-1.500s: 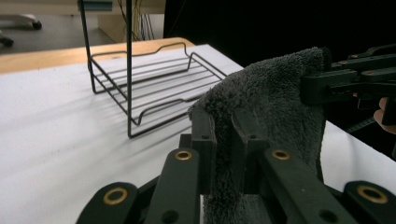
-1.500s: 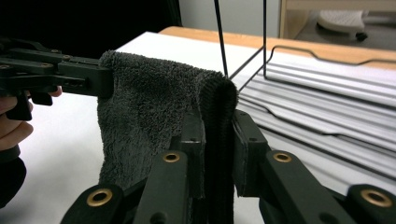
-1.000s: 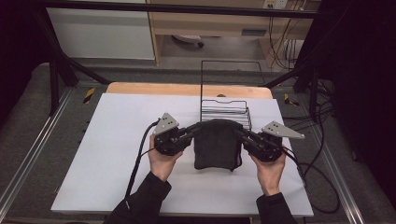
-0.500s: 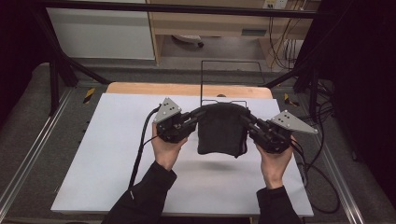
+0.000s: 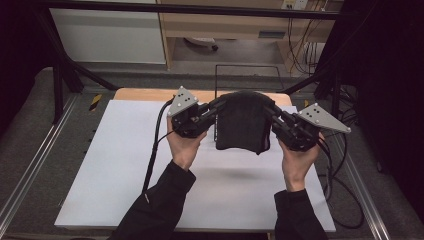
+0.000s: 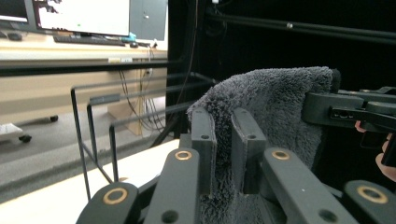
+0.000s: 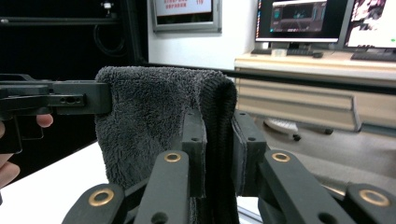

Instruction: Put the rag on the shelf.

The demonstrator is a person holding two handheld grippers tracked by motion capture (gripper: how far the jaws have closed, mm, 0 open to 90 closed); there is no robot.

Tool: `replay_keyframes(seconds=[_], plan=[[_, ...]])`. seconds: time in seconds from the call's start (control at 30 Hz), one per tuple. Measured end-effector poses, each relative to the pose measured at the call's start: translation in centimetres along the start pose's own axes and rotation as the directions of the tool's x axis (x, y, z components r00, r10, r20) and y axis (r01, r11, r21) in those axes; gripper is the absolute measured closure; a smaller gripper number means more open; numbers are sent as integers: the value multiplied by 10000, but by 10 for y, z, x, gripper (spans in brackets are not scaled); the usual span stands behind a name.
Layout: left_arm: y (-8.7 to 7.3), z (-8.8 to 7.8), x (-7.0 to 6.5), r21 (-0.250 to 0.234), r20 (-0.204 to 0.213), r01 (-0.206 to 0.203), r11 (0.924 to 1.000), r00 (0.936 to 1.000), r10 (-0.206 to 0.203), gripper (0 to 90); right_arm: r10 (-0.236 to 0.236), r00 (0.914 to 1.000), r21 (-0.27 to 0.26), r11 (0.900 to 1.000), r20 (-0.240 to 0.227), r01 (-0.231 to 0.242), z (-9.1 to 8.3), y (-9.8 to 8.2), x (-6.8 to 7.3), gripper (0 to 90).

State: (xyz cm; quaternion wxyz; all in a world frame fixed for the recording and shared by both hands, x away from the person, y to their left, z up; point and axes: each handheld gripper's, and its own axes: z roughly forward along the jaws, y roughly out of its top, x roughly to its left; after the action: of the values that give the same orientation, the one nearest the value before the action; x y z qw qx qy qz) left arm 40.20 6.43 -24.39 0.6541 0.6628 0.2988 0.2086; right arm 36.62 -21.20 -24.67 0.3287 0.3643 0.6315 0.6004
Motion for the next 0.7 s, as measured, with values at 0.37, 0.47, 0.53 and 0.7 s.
replay_keyframes(seconds=[0.37, 0.47, 0.53, 0.7], plan=[[28, 8, 2, -550, -180, -169, 9983, 9997, 159, 807, -136, 9996, -606, 9980, 254, 152, 9, 27, -5, 783], [35, 11, 2, -639, -183, -173, 9978, 9997, 162, 807, -167, 9993, -774, 9968, 330, 192, 11, 32, -7, 783], [40, 13, 2, -682, -218, -256, 9973, 9995, 242, 807, -177, 9992, -855, 9961, 360, 207, 12, 36, -8, 783], [52, 19, 3, -811, -239, -280, 9963, 9994, 261, 806, -244, 9985, -1034, 9942, 487, 294, 15, 47, -13, 784]])
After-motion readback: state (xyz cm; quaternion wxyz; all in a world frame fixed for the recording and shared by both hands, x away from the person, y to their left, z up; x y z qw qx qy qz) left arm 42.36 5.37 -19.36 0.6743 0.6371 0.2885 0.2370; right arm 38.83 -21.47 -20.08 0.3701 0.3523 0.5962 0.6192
